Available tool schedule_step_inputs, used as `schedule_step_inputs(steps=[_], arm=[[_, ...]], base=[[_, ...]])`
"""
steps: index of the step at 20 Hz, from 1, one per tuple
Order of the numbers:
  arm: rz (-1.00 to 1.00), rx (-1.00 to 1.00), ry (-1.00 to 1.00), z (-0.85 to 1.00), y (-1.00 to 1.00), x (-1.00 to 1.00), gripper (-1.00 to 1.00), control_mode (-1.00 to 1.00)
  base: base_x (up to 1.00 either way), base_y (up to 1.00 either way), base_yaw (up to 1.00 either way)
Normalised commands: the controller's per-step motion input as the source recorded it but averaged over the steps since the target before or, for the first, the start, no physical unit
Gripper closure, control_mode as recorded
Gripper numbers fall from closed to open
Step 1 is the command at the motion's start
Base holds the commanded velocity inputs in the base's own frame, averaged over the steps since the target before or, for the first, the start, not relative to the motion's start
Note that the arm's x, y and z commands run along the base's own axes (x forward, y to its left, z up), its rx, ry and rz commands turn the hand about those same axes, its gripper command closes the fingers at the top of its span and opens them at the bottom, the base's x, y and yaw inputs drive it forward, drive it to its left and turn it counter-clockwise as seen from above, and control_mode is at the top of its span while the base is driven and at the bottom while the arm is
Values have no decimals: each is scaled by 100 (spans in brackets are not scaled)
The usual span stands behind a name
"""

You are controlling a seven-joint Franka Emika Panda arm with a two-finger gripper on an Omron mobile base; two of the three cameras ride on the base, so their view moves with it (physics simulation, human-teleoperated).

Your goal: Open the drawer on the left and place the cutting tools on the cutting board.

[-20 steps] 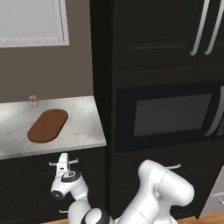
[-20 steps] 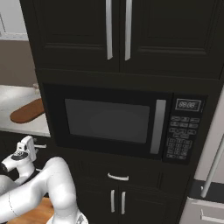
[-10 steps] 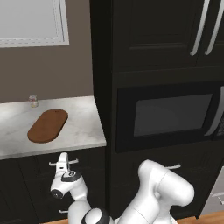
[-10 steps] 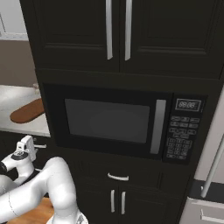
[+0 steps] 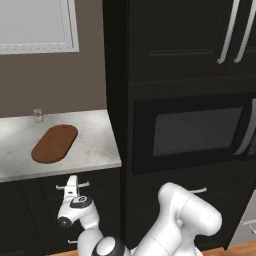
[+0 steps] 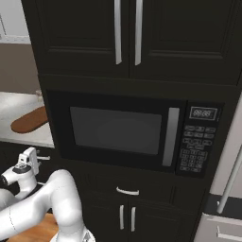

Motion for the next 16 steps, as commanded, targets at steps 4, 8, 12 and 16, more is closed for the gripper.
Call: schedule_step_inputs(steps=[4, 8, 12, 16], arm=[[0, 0, -1, -18, 0, 4, -100, -100], [0, 0, -3, -25, 0, 1, -100, -100], [0, 0, -5, -30, 0, 1, -100, -100], [0, 0, -3, -9, 0, 2, 100, -100]], base=[[0, 0, 0], [0, 0, 0], [0, 0, 0], [0, 0, 0]])
